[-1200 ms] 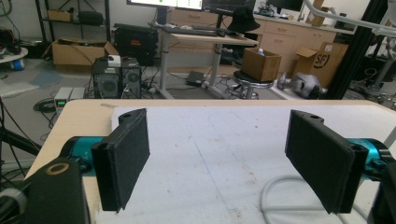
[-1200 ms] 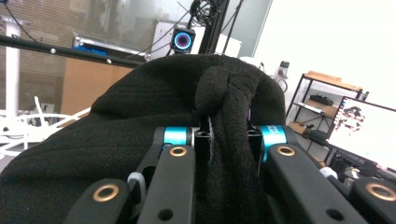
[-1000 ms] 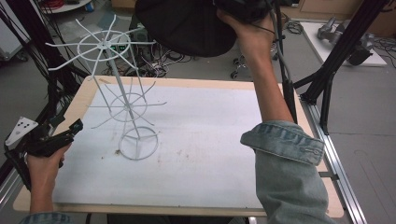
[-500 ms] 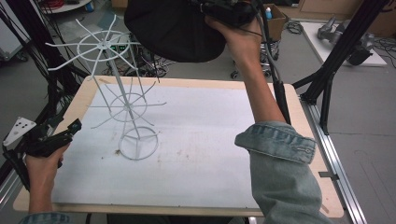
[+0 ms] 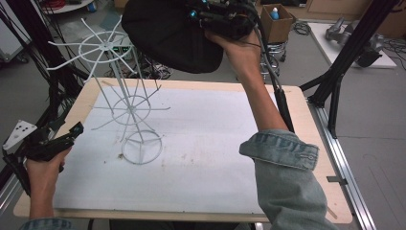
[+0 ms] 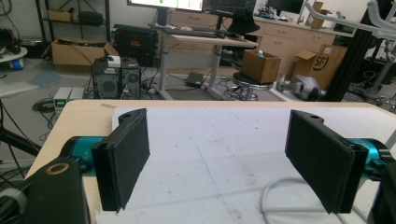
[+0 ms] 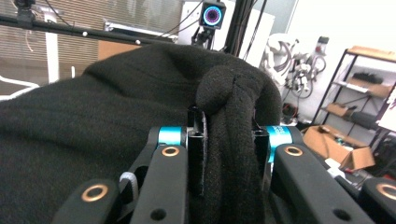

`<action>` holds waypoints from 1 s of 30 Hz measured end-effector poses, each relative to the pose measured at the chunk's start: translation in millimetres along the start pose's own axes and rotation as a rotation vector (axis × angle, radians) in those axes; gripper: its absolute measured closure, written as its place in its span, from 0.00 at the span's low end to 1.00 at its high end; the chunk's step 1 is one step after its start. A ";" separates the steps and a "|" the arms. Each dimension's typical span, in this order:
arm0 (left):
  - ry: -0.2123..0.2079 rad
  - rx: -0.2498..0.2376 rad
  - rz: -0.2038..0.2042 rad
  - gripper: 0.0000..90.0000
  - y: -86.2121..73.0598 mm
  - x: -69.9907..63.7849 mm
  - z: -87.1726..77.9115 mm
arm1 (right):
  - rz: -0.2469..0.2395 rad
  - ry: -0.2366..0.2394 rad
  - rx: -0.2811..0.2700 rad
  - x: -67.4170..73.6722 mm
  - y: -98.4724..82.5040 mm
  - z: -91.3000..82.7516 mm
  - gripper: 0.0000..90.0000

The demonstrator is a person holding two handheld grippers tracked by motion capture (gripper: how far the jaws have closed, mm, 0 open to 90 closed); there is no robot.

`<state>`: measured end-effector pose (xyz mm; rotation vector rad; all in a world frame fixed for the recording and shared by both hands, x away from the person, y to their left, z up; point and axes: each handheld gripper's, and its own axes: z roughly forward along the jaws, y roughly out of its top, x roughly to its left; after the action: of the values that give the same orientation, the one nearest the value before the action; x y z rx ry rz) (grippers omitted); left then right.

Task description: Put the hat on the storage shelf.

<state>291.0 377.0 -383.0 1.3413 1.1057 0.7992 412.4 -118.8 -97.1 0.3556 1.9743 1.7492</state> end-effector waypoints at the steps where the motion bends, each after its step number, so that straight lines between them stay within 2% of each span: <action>1: -0.001 0.001 -0.001 0.24 0.0 0.1 0.0 | 0.003 0.000 0.001 -0.5 -2.7 0.3 0.84; 9: -0.004 0.005 0.002 0.24 -0.5 -1.1 1.3 | 0.082 0.039 -0.002 -6.4 -24.0 3.2 0.83; 13: -0.003 0.007 0.003 0.24 -0.7 -0.9 1.5 | 0.094 0.053 0.004 -7.4 -30.8 5.3 0.82; 20: -0.002 0.020 0.014 0.24 -2.3 -2.9 4.4 | 0.153 0.085 0.018 -10.7 -51.0 9.6 0.80; 25: -0.005 0.034 0.032 0.24 -2.9 -5.4 7.0 | 0.168 0.101 0.030 -10.8 -60.4 12.4 0.78; 30: -0.008 0.034 0.032 0.24 -3.0 -6.0 8.1 | 0.188 0.115 0.033 -11.1 -67.2 12.8 0.77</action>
<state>296.1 368.4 -385.9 1.3928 1.0981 0.8004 436.1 -123.4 -161.9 0.4749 2.1118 1.8925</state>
